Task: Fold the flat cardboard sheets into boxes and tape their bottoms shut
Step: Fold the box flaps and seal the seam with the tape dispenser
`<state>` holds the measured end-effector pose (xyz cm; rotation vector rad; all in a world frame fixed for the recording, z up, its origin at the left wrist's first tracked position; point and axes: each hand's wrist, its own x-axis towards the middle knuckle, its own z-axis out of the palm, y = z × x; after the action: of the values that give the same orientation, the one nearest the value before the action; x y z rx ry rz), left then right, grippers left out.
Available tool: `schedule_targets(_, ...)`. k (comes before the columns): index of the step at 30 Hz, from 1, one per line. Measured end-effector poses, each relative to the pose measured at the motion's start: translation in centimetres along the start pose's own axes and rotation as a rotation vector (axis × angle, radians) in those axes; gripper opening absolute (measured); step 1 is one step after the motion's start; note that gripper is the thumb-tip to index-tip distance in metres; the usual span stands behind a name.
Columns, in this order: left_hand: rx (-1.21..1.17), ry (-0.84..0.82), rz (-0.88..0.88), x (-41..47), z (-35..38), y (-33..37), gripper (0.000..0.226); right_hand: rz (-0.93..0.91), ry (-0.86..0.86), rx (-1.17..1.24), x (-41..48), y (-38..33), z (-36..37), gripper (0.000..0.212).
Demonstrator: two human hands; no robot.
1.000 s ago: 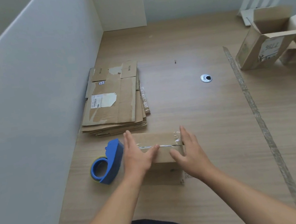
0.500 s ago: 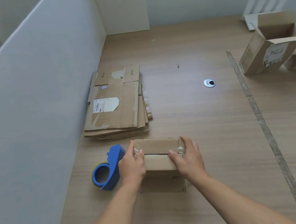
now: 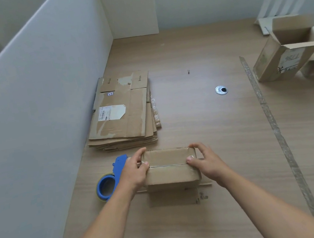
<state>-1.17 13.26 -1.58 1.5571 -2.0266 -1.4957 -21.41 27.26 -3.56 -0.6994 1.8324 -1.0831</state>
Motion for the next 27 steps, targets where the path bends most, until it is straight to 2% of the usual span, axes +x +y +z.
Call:
schedule_targets(5,0.083,-0.038,0.022,0.3,-0.3,0.0,0.032,-0.026,-0.048,0.074,-0.3,0.1,-0.1,0.032)
schedule_targets(13,0.164,0.03,0.073,0.0,0.6,-0.3,0.025,0.009,0.013,0.087,0.3,0.1,-0.5,0.008)
schedule_targets(17,0.166,0.028,0.089,-0.2,0.8,-0.1,0.024,0.031,-0.003,0.075,1.1,-0.4,-0.8,0.023)
schedule_targets(22,0.219,0.05,0.102,0.0,0.7,-0.1,0.026,0.063,-0.072,0.049,1.4,-1.5,-1.2,0.022)
schedule_targets(27,0.217,0.123,0.114,-0.1,1.2,-0.5,0.028,0.11,0.043,0.0,1.8,-1.6,-0.2,0.03)
